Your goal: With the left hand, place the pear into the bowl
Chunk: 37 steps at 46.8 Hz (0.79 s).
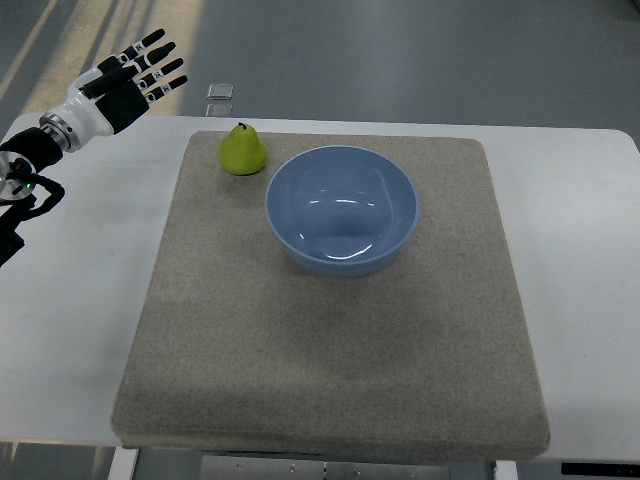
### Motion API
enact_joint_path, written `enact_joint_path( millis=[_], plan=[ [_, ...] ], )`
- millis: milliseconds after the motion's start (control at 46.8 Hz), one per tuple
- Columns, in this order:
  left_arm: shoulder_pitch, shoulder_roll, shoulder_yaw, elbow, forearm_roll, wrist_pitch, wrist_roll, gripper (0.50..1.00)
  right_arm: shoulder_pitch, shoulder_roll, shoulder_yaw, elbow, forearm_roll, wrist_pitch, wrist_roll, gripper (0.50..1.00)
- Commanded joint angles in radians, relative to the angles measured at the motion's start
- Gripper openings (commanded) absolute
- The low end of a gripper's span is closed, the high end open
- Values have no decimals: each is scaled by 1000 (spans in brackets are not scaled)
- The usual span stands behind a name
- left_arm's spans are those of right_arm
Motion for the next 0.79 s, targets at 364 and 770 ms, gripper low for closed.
enact_joint_path(
  millis=[364,770],
  plan=[
    [-7,18,4,4,9,0,0,994,0,0,0,0,0,0,0,926],
    [-55,26,10,4,46,0,-6,994,0,0,0,0,0,0,0,926]
  ],
)
